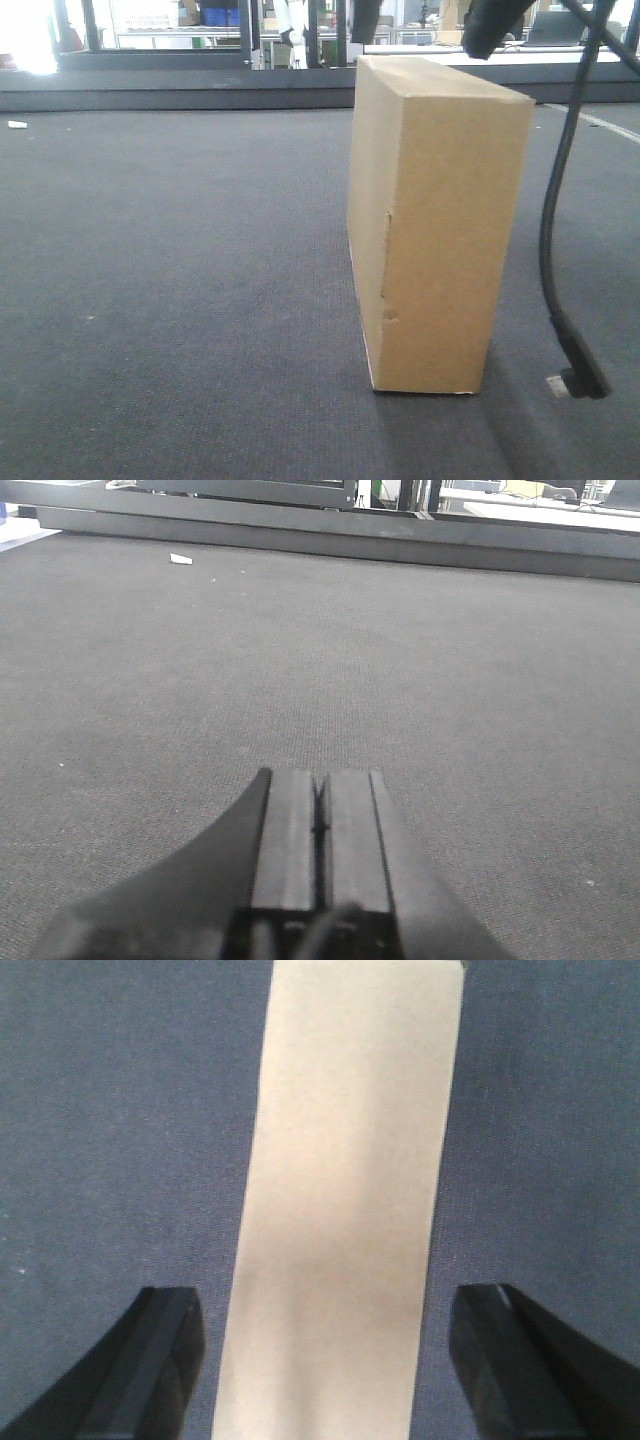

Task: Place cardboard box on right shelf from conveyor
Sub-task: 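Close the right gripper on the cardboard box's top edge and lift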

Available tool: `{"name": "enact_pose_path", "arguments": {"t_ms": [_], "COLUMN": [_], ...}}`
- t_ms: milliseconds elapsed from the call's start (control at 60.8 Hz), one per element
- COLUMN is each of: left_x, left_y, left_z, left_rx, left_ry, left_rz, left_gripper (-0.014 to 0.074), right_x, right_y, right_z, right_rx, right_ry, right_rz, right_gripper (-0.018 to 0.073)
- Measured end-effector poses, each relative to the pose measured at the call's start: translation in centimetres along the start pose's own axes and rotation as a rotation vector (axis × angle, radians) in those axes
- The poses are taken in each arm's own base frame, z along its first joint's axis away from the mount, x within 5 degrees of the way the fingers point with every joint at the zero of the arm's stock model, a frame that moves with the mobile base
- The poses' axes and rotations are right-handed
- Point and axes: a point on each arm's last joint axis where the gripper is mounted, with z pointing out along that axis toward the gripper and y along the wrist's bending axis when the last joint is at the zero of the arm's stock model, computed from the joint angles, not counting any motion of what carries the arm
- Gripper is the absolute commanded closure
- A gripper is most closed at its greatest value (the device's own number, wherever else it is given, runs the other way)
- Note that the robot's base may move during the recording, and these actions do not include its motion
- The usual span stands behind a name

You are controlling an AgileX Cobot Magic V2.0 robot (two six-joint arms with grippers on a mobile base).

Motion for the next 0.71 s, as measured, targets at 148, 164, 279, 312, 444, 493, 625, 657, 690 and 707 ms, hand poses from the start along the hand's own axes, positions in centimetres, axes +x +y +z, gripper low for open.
{"name": "enact_pose_path", "arguments": {"t_ms": [148,164,279,312,444,493,625,657,690,707], "left_x": [0.0,0.0,0.0,0.0,0.0,0.0,0.0,0.0,0.0,0.0], "left_y": [0.0,0.0,0.0,0.0,0.0,0.0,0.0,0.0,0.0,0.0], "left_z": [0.0,0.0,0.0,0.0,0.0,0.0,0.0,0.0,0.0,0.0], "left_rx": [0.0,0.0,0.0,0.0,0.0,0.0,0.0,0.0,0.0,0.0], "left_ry": [0.0,0.0,0.0,0.0,0.0,0.0,0.0,0.0,0.0,0.0], "left_rz": [0.0,0.0,0.0,0.0,0.0,0.0,0.0,0.0,0.0,0.0], "left_gripper": [0.0715,0.0715,0.0715,0.0715,0.0715,0.0715,0.0715,0.0715,0.0715,0.0715], "right_x": [0.0,0.0,0.0,0.0,-0.1,-0.1,0.0,0.0,0.0,0.0], "right_y": [0.0,0.0,0.1,0.1,0.1,0.1,0.2,0.2,0.1,0.1], "right_z": [0.5,0.5,1.0,1.1,1.7,2.0,2.5,2.6,2.7,2.7], "right_rx": [0.006,0.006,0.012,0.014,0.021,0.024,0.032,0.034,0.037,0.04], "right_ry": [0.011,0.011,0.021,0.023,0.035,0.041,0.054,0.057,0.063,0.066], "right_rz": [-0.001,-0.001,-0.001,-0.001,-0.001,-0.002,-0.002,-0.002,-0.002,-0.002], "right_gripper": [-0.0045,-0.0045,-0.0045,-0.0045,-0.0045,-0.0045,-0.0045,-0.0045,-0.0045,-0.0045]}}
